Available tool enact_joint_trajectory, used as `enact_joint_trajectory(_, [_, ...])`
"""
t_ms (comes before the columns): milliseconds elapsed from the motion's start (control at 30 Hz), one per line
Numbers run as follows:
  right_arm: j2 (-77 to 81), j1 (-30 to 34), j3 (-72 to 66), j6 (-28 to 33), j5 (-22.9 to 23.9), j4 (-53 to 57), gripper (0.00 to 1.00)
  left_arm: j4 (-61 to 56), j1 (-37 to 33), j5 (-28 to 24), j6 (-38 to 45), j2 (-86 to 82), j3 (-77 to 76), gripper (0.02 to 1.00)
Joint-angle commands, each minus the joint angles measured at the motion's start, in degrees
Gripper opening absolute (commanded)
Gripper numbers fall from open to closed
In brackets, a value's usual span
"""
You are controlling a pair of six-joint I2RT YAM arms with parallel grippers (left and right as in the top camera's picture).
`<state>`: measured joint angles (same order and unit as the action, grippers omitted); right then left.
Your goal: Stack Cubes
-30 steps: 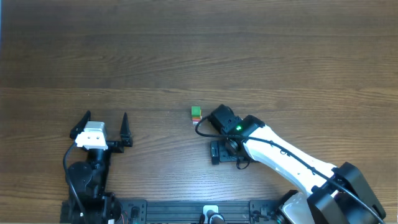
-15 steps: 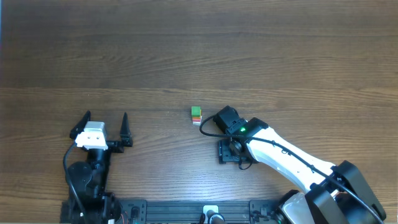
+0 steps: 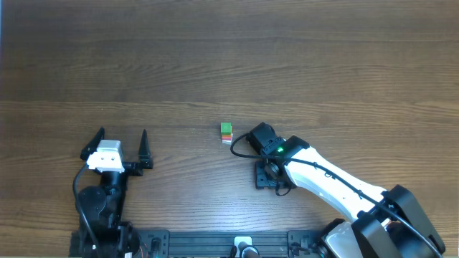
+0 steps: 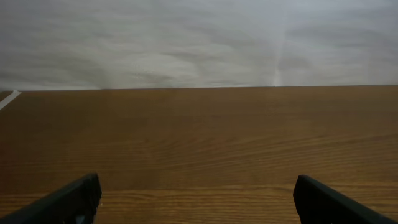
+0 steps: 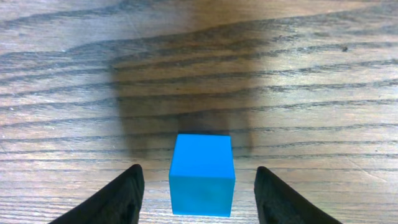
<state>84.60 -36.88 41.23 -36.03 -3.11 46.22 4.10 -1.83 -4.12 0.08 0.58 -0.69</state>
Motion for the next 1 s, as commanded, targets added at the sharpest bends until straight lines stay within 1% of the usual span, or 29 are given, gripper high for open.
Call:
enact_joint_trajectory(33, [-0.09, 0.26, -0.55, -0.35, -0.09, -0.15, 0.507, 0.0, 0.26, -0.35, 1.01, -0.42, 0.35, 1.0])
enact_joint_trajectory(267, [0.07, 0.26, -0.55, -0.35, -0.07, -0.17, 0.43, 0.0, 0.26, -0.35, 1.01, -0.42, 0.35, 1.0])
enact_joint_trajectory(400, [0.07, 0.26, -0.55, -0.35, -0.07, -0.15, 0.336, 0.0, 0.26, -0.35, 1.01, -0.42, 0.35, 1.0])
enact_joint_trajectory(467, [0.07, 0.26, -0.55, -0.37, -0.07, -0.15, 0.312, 0.0, 0.26, -0.35, 1.01, -0.42, 0.35, 1.0])
enact_joint_trajectory(800, [0.07, 0.26, -0.55, -0.37, -0.04, -0.2, 0.283, 0.0, 0.26, -0.35, 0.98, -0.42, 0.35, 1.0])
enact_joint_trajectory(867, [0.07, 0.26, -0.55, -0.39, -0.04, -0.2, 0.259, 0.0, 0.26, -0.35, 1.01, -0.42, 0.35, 1.0])
enact_joint_trajectory(900, [0.07, 0.26, -0.55, -0.39, -0.04, -0.22, 0.209, 0.0, 0.26, -0.35, 1.01, -0.42, 0.35, 1.0])
enact_joint_trajectory(933, [0.07, 0.26, -0.55, -0.39, -0.04, -0.22, 0.183, 0.0, 0.26, -0.35, 1.01, -0.42, 0.35, 1.0])
enact_joint_trajectory(1000, [0.07, 0.26, -0.55, -0.37, -0.04, -0.24, 0.172, 0.0, 0.26, -0.35, 1.01, -0.42, 0.35, 1.0])
